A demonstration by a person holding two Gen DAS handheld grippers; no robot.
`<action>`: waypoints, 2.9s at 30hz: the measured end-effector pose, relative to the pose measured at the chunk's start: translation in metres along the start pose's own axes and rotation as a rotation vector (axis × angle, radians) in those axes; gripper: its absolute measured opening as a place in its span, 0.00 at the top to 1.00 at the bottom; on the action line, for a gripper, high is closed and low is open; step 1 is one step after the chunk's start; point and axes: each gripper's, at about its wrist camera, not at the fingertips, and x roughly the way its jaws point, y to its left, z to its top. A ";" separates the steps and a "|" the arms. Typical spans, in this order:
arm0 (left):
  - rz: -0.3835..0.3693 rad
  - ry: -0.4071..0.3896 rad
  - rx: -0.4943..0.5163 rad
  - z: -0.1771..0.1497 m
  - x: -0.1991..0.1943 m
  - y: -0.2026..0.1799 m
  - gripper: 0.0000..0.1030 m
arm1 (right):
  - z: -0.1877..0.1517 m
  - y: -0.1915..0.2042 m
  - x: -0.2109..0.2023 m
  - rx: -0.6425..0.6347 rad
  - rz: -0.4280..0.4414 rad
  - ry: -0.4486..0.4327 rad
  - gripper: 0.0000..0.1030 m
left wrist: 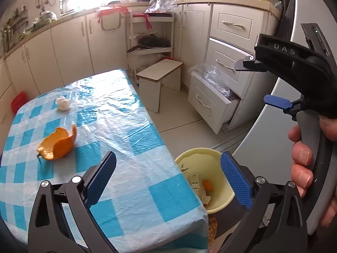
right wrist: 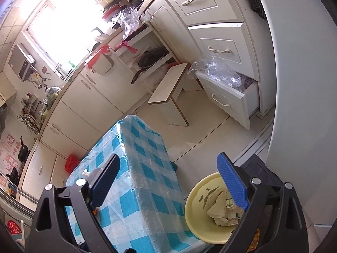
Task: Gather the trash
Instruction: 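Move both open tools back over the table toward the remaining peel, then grasp the white tissue with the left tool while the right tool grasps the orange peel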
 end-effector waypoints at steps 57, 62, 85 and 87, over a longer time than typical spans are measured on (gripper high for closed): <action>0.233 -0.079 -0.265 0.029 -0.009 0.283 0.08 | -0.164 0.223 0.147 -0.444 0.086 0.402 0.64; 0.154 0.003 -0.185 0.064 0.070 0.273 0.08 | -0.157 0.215 0.138 -0.475 0.124 0.421 0.89; 0.049 0.082 -0.261 0.048 0.120 0.285 0.80 | -0.149 0.196 0.128 -0.547 0.149 0.449 0.93; 0.060 0.059 -0.268 0.027 0.092 0.278 0.80 | -0.151 0.196 0.125 -0.563 0.147 0.455 0.94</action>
